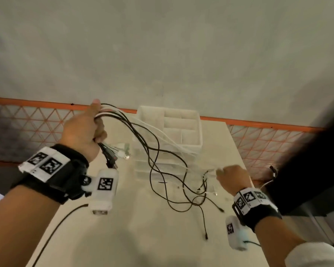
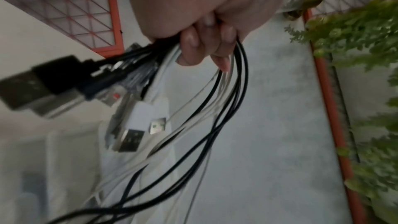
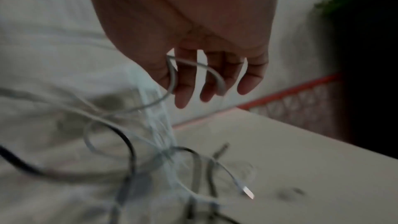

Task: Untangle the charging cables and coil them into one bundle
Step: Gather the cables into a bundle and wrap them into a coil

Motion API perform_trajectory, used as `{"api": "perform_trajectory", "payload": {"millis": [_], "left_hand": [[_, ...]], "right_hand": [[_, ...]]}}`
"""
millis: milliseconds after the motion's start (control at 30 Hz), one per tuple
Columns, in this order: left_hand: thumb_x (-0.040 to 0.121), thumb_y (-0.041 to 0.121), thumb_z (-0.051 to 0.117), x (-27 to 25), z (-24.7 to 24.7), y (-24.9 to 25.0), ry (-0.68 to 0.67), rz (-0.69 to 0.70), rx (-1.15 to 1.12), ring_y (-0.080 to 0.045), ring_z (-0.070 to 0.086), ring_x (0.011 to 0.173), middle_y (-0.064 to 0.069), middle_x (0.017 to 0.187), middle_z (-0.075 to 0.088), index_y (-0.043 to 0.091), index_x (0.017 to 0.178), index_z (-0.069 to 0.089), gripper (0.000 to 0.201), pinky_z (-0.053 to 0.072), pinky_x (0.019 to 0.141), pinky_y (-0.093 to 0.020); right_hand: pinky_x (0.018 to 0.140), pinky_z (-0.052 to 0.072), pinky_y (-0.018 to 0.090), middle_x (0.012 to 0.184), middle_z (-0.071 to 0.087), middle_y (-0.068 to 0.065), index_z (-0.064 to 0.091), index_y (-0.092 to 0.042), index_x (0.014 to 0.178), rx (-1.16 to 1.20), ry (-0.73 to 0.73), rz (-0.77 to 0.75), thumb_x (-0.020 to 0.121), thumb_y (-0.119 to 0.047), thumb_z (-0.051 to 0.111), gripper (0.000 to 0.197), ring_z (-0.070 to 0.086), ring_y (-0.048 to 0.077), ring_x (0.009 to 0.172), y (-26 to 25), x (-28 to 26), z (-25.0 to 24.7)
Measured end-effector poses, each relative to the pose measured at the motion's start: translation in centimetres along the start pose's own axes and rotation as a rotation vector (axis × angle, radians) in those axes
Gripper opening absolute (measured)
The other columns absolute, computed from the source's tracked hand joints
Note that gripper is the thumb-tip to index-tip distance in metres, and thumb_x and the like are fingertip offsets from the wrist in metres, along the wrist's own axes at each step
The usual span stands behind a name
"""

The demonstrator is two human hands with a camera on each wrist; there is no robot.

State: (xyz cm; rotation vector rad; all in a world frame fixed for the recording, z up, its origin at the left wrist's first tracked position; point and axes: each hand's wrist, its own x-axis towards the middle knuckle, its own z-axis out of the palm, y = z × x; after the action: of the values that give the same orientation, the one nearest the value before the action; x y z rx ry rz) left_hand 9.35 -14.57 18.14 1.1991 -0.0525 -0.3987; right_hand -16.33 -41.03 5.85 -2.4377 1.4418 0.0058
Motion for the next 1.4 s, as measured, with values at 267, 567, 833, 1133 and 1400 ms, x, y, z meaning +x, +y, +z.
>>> {"api": "perform_trajectory", "payload": {"millis": [267,567,833,1133,1400], "left_hand": [[0.094,0.038,0.063,-1.7,2.5,-3.0,-0.155,0.029,0.382,-0.010,0.021,0.037,0.010,0.040,0.034,0.011,0.078,0.069,0.033,0.018,0.037,-0.019],[0.092,0.041,0.064,-0.9,1.9,-5.1,-0.063,0.107,0.701,-0.018,0.028,0.043,-0.002,0.053,0.040,-0.008,0.077,0.063,0.051,0.026,0.044,-0.022],[0.095,0.038,0.061,-2.5,1.6,-7.1,-0.269,-0.009,0.981,-0.013,0.027,0.035,0.000,0.050,0.040,0.008,0.060,0.052,0.047,0.024,0.043,-0.023],[0.093,0.041,0.063,-3.3,3.3,-6.0,-0.371,0.076,0.951,-0.008,0.030,0.033,0.006,0.044,0.042,-0.001,0.077,0.072,0.045,0.026,0.041,-0.022],[0.094,0.038,0.060,-2.1,1.0,-8.4,-0.247,0.013,1.171,-0.019,0.033,0.043,-0.008,0.054,0.043,0.009,0.058,0.048,0.048,0.025,0.047,-0.027]], "right_hand": [[0.047,0.046,0.030,0.067,0.066,0.007,0.065,-0.006,0.102,0.932,-0.050,0.115,0.102,-0.011,0.049,0.017,0.056,0.018,0.045,-3.0,-0.1,-2.5],[0.070,0.054,0.036,0.087,0.072,-0.001,0.065,-0.021,0.090,1.162,0.565,-0.399,0.101,-0.033,0.058,0.018,0.065,0.017,0.069,-8.2,-5.0,-11.6],[0.109,0.042,0.024,0.139,0.053,-0.014,0.056,-0.023,0.100,0.927,0.511,-0.691,0.100,-0.019,0.054,0.004,0.039,-0.017,0.133,-9.3,-5.7,-10.7],[0.113,0.032,0.024,0.163,0.031,-0.005,0.058,-0.020,0.101,0.820,0.530,-0.866,0.102,-0.033,0.054,0.014,0.029,-0.007,0.145,-10.0,-7.0,-12.4],[0.111,0.037,0.027,0.164,0.030,-0.001,0.059,-0.020,0.106,0.762,0.717,-0.868,0.102,-0.028,0.057,0.009,0.037,0.009,0.146,-9.7,-7.7,-14.7]]}}
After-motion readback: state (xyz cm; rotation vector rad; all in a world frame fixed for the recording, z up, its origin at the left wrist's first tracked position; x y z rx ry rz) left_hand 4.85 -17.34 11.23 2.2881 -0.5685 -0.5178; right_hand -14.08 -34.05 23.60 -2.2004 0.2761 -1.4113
